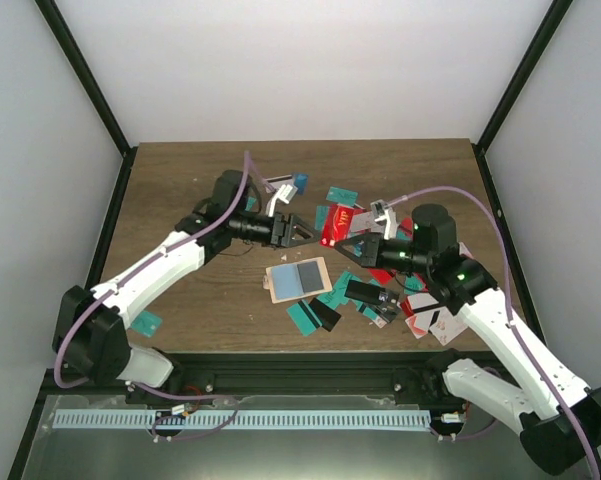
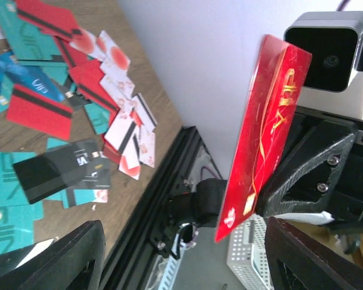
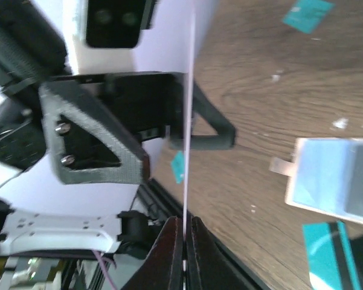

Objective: Put the credit cards into the card holder

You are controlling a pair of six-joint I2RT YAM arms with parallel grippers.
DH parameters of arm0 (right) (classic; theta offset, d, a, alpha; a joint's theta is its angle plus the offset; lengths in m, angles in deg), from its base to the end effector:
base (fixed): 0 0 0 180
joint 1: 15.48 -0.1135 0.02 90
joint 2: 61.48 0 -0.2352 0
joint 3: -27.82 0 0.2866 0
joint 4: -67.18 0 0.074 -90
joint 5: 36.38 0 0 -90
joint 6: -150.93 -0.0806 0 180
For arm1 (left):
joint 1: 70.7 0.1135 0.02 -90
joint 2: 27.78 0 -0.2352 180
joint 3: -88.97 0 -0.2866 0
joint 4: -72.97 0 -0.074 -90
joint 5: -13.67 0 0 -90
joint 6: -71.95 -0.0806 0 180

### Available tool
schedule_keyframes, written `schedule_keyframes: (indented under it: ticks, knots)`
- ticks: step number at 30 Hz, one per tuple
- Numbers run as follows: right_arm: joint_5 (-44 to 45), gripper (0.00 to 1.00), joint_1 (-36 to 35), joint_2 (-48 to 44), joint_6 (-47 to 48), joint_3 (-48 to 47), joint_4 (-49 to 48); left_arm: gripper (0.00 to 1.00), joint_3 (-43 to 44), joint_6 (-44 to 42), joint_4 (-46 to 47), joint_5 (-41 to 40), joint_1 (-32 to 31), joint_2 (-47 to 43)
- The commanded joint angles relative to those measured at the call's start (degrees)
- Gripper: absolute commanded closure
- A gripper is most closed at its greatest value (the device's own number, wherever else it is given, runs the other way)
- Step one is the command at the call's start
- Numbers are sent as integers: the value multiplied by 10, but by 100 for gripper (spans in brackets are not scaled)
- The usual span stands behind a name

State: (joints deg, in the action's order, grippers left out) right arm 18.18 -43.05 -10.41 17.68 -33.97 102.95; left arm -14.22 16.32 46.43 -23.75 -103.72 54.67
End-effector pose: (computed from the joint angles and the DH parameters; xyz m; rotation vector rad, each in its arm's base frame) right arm 0.2269 0.1712 0.2906 -0.1410 2.2076 1.3639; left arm 0.2824 -0.2599 0.2530 0.5900 2.2676 -1.6216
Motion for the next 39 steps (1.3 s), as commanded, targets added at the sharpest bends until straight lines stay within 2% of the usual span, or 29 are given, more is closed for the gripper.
schedule_keyframes:
  ticks: [1, 4, 9, 13, 15, 16, 17, 18, 19, 21, 24, 28, 36, 37, 39]
  knots:
    - [-135, 99, -3, 13, 16, 1, -131, 26, -25, 67, 104, 79, 16, -22]
    - [-189, 99, -3, 27, 9, 0, -163, 33, -35, 95, 145, 104, 17, -29]
    - [-238, 99, -3, 46, 3, -1, -185, 61, -56, 162, 255, 114, 17, -38]
    - [-250, 99, -3, 58, 2, -7, -187, 94, -67, 205, 315, 116, 16, -43]
    - [-239, 96, -3, 63, 6, -15, -177, 96, -68, 214, 320, 115, 16, -46]
    - [-226, 81, -3, 65, 7, -20, -169, 96, -68, 215, 318, 112, 16, -48]
    - [-210, 56, -3, 67, 12, -26, -155, 96, -69, 215, 314, 108, 16, -50]
    - [-194, 39, -3, 67, 12, -31, -152, 96, -71, 219, 313, 103, 17, -52]
    - [-182, 30, -2, 66, 9, -33, -157, 96, -74, 223, 313, 98, 16, -55]
    - [-169, 28, -1, 66, -5, -33, -185, 96, -82, 237, 322, 94, 16, -61]
    - [-165, 35, -1, 76, -21, -39, -222, 96, -96, 254, 339, 92, 16, -71]
    - [-153, 52, -1, 85, -38, -48, -255, 96, -107, 259, 341, 93, 17, -82]
    - [-153, 96, -1, 102, -54, -51, -280, 96, -125, 261, 343, 90, 15, -88]
    - [-148, 99, -2, 103, -49, -52, -268, 96, -127, 260, 342, 90, 15, -87]
    - [-131, 99, -1, 106, -33, -53, -234, 93, -130, 254, 336, 88, 15, -85]
